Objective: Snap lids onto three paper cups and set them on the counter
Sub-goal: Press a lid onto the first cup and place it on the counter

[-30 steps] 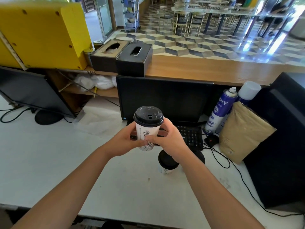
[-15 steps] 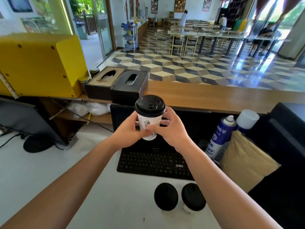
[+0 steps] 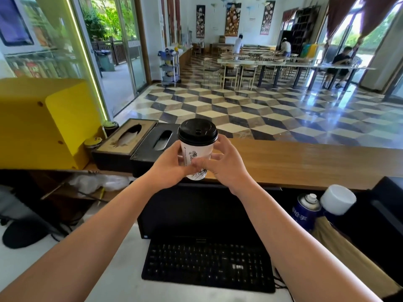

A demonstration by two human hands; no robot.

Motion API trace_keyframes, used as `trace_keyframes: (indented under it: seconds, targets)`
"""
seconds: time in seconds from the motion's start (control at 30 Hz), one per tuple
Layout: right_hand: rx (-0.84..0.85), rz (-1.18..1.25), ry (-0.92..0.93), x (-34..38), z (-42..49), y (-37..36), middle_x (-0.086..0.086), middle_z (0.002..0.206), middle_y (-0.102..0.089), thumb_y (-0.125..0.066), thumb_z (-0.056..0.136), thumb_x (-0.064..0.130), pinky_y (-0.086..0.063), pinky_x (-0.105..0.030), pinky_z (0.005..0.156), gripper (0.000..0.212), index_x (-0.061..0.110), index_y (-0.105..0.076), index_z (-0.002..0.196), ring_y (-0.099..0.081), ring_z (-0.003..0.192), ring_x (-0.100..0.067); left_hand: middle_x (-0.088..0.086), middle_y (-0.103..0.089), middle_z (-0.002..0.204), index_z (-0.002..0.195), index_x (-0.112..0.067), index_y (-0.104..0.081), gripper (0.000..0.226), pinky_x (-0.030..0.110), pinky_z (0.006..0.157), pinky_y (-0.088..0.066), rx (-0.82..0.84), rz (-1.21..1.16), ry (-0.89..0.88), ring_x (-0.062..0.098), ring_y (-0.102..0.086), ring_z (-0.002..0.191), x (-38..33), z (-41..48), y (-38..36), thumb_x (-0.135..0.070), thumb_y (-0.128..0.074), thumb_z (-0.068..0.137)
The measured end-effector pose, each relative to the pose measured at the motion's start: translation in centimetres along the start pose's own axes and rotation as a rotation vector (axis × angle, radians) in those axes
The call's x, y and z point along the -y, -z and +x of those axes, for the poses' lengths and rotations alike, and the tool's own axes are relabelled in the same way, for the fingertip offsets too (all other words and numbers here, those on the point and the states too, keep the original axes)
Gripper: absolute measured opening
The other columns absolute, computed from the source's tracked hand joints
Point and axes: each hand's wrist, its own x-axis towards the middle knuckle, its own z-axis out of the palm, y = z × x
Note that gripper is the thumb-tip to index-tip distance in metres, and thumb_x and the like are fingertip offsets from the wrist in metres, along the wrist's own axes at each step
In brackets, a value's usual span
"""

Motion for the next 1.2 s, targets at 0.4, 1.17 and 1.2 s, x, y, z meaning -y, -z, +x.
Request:
trace_keyframes:
  seconds: [0.4,1.17,1.2]
  targets:
    - [-0.013,-0.027,-0.07,-4.8,4.8,1.1,0.018,0.121,-0.066,-0.094,0.073,0.022,-0.058,-0.024,0.075,0.076,0.032,-0.054,0.138,-0.069,0.099,-0.002,-0.008,-0.069,0.116,0.127,-0.022,-0.052,0.052,0.023,0.085,-0.055,-0.003,-0.069,0.114,0.006,-0.066,0.106,4.2,5.1,-3.0,-0.012,-0.08,0.084]
    - [-0.019,-0.138,-0.151,-5.8,4.7,1.7,0.012,0.15,-0.051,-0.09,0.079,0.031,-0.056,-0.028,0.084,0.113,0.032,-0.016,0.165,-0.059,0.118,-0.008,-0.006,-0.059,0.125,0.141,-0.021,-0.042,0.078,0.023,0.08,-0.052,-0.098,-0.096,0.261,0.009,-0.064,0.105,4.9,5.5,-4.2,-0.016,-0.085,0.077]
    - [-0.049,-0.153,-0.169,-5.3,4.2,1.9,0.01,0.152,-0.049,-0.089,0.08,0.033,-0.054,-0.023,0.075,0.112,0.03,-0.016,0.165,-0.059,0.117,-0.008,-0.004,-0.057,0.129,0.145,-0.02,-0.039,0.082,0.025,0.084,-0.05,-0.102,-0.088,0.3,0.011,-0.061,0.109,4.5,5.3,-4.0,-0.017,-0.085,0.077]
